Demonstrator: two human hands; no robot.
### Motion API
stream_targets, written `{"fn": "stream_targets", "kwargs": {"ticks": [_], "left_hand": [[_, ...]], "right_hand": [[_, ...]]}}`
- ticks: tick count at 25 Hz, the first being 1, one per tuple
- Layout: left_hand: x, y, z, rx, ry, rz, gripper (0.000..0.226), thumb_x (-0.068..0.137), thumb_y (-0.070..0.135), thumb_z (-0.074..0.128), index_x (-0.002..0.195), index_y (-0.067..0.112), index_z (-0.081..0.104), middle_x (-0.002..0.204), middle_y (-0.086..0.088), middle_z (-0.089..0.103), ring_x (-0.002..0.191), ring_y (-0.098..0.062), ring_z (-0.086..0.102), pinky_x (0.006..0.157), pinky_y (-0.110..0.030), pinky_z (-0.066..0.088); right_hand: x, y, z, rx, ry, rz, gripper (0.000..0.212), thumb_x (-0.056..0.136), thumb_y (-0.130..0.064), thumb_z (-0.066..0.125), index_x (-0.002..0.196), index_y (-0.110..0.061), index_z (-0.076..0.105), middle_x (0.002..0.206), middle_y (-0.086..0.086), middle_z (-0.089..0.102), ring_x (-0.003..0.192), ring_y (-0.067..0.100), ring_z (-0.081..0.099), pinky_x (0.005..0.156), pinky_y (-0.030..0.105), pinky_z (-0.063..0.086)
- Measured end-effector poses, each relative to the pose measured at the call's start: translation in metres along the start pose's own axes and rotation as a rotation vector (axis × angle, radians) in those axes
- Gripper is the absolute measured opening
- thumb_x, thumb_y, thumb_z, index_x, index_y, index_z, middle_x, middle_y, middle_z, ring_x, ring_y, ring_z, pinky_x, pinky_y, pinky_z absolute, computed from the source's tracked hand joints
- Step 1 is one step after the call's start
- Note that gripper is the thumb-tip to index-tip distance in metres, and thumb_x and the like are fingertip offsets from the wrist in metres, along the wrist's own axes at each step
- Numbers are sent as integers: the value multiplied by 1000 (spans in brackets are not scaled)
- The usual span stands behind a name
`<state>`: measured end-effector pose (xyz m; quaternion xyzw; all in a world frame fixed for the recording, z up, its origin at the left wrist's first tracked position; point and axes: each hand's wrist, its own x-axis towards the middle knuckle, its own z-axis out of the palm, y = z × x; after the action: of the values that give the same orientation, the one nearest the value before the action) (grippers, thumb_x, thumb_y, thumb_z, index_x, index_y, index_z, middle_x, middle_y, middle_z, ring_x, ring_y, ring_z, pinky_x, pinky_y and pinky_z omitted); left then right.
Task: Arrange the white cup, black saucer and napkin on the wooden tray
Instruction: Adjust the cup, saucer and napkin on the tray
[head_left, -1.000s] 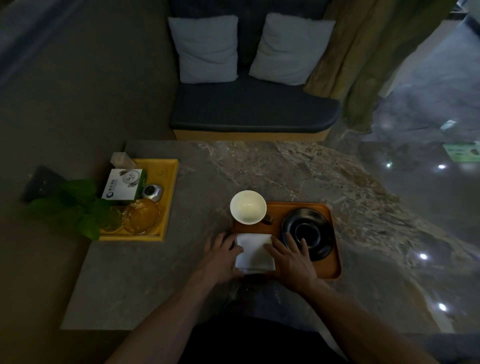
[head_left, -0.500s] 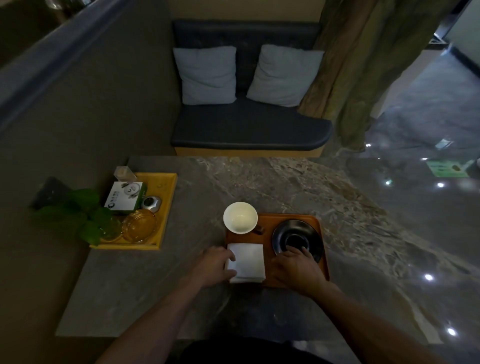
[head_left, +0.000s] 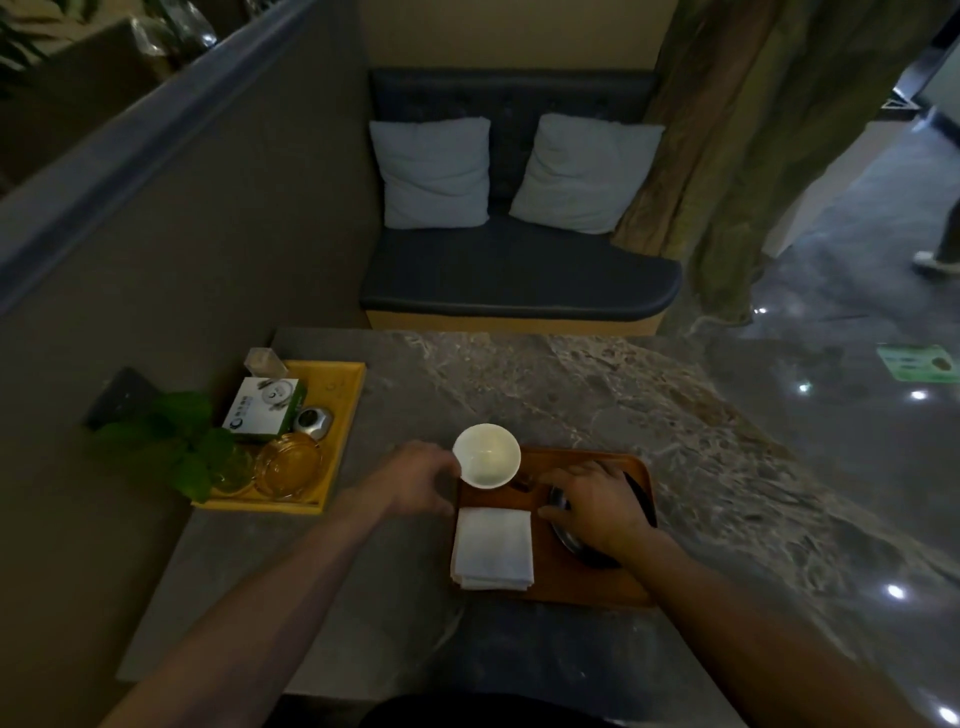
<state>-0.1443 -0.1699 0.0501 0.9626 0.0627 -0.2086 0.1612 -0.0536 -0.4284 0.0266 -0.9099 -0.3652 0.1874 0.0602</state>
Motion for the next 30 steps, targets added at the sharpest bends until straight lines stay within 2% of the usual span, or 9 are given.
{"fn": "stream_targets", "kwargs": {"ticks": [5, 9, 13, 16, 22, 30], "left_hand": [[34, -10, -16, 100, -45, 39, 74, 69, 39, 83, 135, 34, 49, 140, 1, 51, 130, -24, 42, 108, -48, 37], [61, -15, -14, 80, -69, 72, 91, 62, 40, 85, 141, 37, 40, 145, 3, 47, 135, -25, 35, 113, -53, 27], [82, -24, -8, 153, -137, 112, 113, 60, 43, 87, 150, 35, 19, 158, 4, 28, 146, -25, 18, 117, -56, 16], [91, -30, -2, 171, -151, 128, 118, 61, 45, 86, 152, 34, 12, 161, 5, 22, 148, -25, 12, 118, -55, 12], [98, -33, 15, 58, -117, 155, 110, 66, 44, 84, 152, 31, 16, 160, 5, 23, 150, -25, 1, 118, -51, 10], [89, -34, 33, -132, -21, 94, 110, 60, 47, 86, 150, 29, 24, 154, 3, 32, 147, -26, 8, 118, -44, 15]], "right_hand": [[32, -11, 0, 54, -11, 51, 65, 83, -62, 56, 141, -38, 40, 142, -4, 52, 134, 25, 41, 113, 54, 23], [53, -15, 12, 48, -40, 81, 84, 77, -72, 56, 146, -33, 31, 145, 0, 48, 134, 28, 39, 109, 53, 25], [68, -19, 26, 85, -37, 95, 100, 71, -76, 59, 150, -29, 21, 149, 2, 43, 137, 28, 35, 111, 54, 23], [73, -22, 34, 136, -32, 100, 107, 69, -77, 61, 152, -26, 17, 151, 3, 41, 139, 28, 32, 113, 57, 22], [75, -27, 39, 217, 98, 117, 105, 62, -81, 60, 147, -28, 29, 144, -2, 48, 132, 23, 40, 111, 53, 25], [83, -13, 35, 257, 1, 67, 103, 67, -73, 66, 151, -31, 22, 149, 0, 43, 138, 28, 33, 113, 53, 24]]}}
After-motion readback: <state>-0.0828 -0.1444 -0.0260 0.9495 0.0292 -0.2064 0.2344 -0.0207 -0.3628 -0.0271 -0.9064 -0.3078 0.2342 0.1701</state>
